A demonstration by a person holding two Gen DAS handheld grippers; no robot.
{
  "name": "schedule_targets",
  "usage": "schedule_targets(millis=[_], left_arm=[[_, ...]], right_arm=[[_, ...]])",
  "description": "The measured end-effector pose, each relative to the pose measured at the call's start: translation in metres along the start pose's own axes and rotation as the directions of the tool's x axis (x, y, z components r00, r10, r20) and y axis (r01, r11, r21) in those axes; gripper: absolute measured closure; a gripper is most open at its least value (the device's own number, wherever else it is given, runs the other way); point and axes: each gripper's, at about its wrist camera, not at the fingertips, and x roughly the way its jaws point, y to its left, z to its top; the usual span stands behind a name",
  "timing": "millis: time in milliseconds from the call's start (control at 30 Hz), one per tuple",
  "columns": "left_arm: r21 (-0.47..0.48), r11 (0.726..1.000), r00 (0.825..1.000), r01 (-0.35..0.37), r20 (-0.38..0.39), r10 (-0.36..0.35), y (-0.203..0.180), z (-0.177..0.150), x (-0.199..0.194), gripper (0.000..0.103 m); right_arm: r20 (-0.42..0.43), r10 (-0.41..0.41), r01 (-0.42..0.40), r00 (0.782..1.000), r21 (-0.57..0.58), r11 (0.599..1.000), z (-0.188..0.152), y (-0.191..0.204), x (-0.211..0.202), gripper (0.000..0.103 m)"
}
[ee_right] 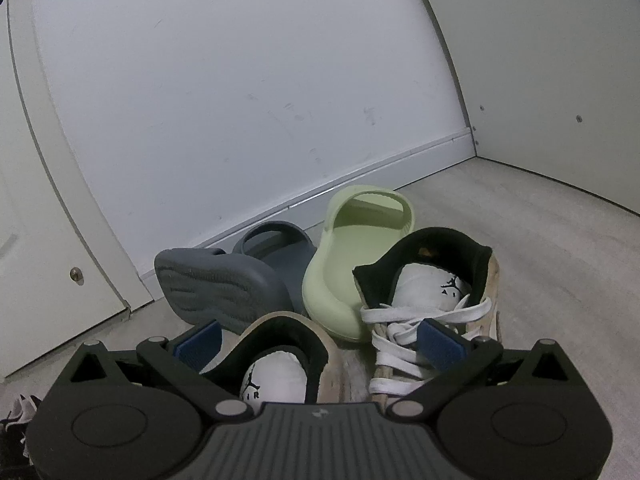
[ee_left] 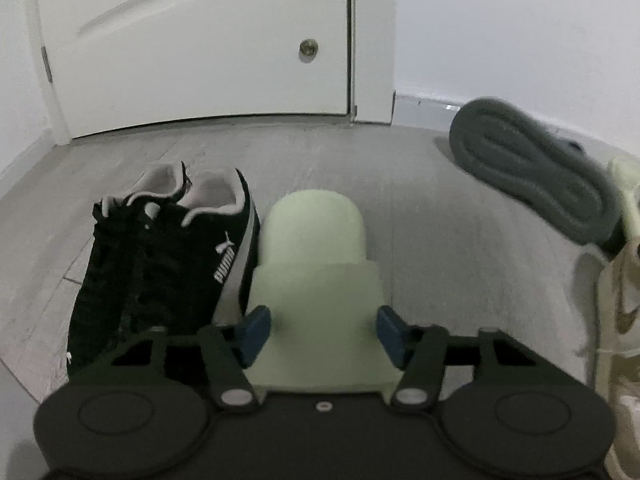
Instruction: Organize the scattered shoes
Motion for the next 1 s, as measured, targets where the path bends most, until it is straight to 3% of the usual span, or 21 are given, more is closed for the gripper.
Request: schedule_targets(millis=[100,200,300,400,467,567,667,733,767,833,1000], left_arm=[[0.12,0.989,0.992,0.091,0.074,-0.1,-0.025,0.009,-0.021,0.045],[0.255,0.951,0.971,0.174,0.117,-0.209,-0.064,0.025,-0.031,0.045],[0.349,0.904,0.937,0.248,0.149,-0.315,-0.103,0.047,-0.035,0.045],[0.417,0.847,0.89,0.329,0.163,-0.426,-0.154,0.076,-0.032,0.045],[0.45,0.82,0.877,0.355,0.143,-0.458,-0.185,0.085,-0.019,0.045],[0.494,0.778,0.861,0.388,0.106,-0.497,-0.231,0.097,0.001,0.046],[0.536,0.732,0.843,0.42,0.067,-0.533,-0.276,0.108,0.022,0.053],[0.562,0.7,0.831,0.441,0.04,-0.555,-0.307,0.116,0.035,0.056],[0.578,0.686,0.829,0.442,0.029,-0.558,-0.322,0.116,0.042,0.06],[0.625,0.665,0.843,0.409,0.021,-0.537,-0.346,0.114,0.056,0.062],[0.67,0.643,0.878,0.371,-0.027,-0.478,-0.384,0.114,0.086,0.066]], right_arm=[[0.049,-0.023,0.024,0.999,-0.034,0.999,0.006,0.003,-0.007,0.0],[0.114,-0.031,0.042,0.993,-0.095,0.995,0.014,0.008,-0.013,0.0],[0.113,-0.026,0.04,0.993,-0.128,0.991,0.019,0.008,-0.008,0.0],[0.131,-0.035,0.059,0.991,-0.182,0.982,0.034,0.005,0.015,0.0],[0.122,-0.05,0.075,0.991,-0.215,0.974,0.046,0.001,0.033,0.0],[0.043,-0.077,0.086,0.996,-0.264,0.961,0.072,-0.012,0.062,0.0],[0.073,-0.168,0.181,0.983,-0.266,0.947,0.077,-0.028,0.063,0.0],[0.065,-0.176,0.186,0.982,-0.255,0.949,0.08,-0.036,0.062,0.0],[0.067,-0.167,0.178,0.984,-0.248,0.952,0.081,-0.039,0.061,0.0],[0.092,-0.182,0.198,0.979,-0.216,0.956,0.086,-0.046,0.059,0.0],[0.11,-0.237,0.253,0.965,-0.158,0.955,0.093,-0.057,0.058,0.004]])
